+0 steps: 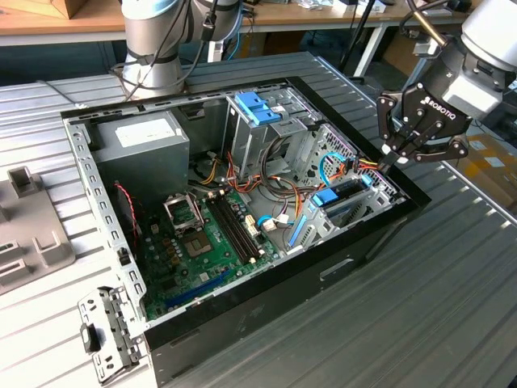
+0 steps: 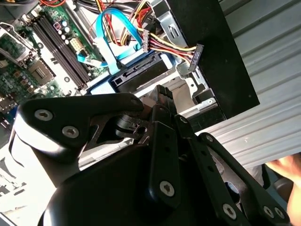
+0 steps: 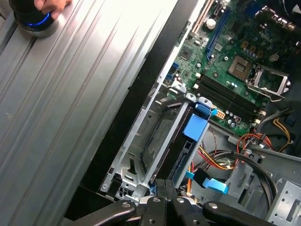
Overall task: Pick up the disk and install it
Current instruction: 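Insert the first disk wire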
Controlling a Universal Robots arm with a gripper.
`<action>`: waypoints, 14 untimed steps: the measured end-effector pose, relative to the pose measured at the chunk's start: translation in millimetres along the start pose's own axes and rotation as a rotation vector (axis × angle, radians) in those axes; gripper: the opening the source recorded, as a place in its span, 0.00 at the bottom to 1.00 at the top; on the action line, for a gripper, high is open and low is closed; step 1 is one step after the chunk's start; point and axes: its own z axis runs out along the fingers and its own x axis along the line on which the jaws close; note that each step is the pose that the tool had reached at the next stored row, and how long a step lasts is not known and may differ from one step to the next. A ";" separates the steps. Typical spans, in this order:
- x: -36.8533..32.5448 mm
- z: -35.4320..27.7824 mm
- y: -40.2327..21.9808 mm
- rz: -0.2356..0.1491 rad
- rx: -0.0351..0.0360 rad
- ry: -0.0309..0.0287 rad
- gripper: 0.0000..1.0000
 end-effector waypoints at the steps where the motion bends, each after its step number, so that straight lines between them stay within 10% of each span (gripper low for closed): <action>1: 0.0 0.0 0.0 -0.009 -0.0010 0.0002 0.11; 14: 0.0 0.0 0.0 -0.094 -0.0110 0.0018 0.11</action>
